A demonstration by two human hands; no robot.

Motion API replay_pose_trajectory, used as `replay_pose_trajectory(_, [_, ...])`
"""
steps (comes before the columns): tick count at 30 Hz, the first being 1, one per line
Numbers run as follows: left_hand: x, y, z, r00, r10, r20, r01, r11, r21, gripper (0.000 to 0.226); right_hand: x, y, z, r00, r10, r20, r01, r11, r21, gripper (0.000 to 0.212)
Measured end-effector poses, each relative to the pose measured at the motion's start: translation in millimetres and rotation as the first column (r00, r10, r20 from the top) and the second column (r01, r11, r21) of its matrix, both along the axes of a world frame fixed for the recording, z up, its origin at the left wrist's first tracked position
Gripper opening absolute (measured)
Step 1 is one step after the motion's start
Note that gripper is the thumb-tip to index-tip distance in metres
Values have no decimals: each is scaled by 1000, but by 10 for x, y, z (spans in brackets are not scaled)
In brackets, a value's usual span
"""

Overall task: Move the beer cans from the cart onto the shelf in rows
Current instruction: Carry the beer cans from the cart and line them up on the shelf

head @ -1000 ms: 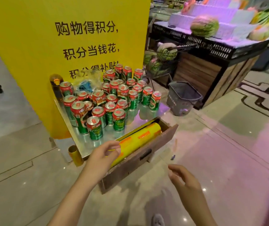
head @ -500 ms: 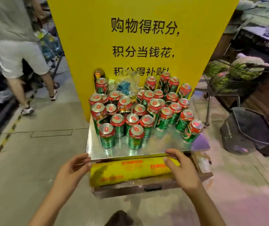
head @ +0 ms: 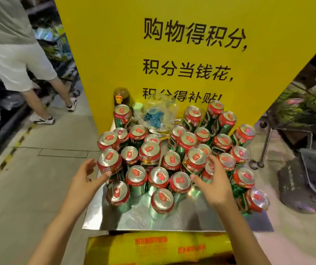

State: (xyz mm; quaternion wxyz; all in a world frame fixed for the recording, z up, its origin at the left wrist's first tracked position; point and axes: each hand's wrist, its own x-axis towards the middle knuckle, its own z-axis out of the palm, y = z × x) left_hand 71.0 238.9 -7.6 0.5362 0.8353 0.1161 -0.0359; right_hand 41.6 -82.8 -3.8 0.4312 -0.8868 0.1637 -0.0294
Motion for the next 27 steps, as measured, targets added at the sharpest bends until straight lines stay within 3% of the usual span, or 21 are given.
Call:
replay_pose_trajectory(5, [262,-274,60,996,-30,88,42,990,-134,72,387,-38,-159,1000,1,-7,-1,1000,-7,98])
replay_pose_trajectory(8, [250,-359,17,991,50,127,-31,989,-141,62,439,-21,-236,1000,10,26,-10,999,36,81])
replay_pose_trajectory(14, [207,-350,-81,991,109,79,-101,990,-98,64,451,2,-182,994,6,111,-11,999,44,49])
replay_pose_trajectory(18, [204,-276,-127,997,55,46,-53,998,-38,75,449,-10,-162,993,55,103,-62,996,70,51])
replay_pose_trajectory(23, [203,-272,-193,985,139,101,-148,985,85,66,428,-1,-178,993,21,120,-29,997,72,52])
replay_pose_trajectory(27, [180,-305,-209,962,245,117,-250,968,29,64,426,-34,-158,995,-15,100,0,989,151,54])
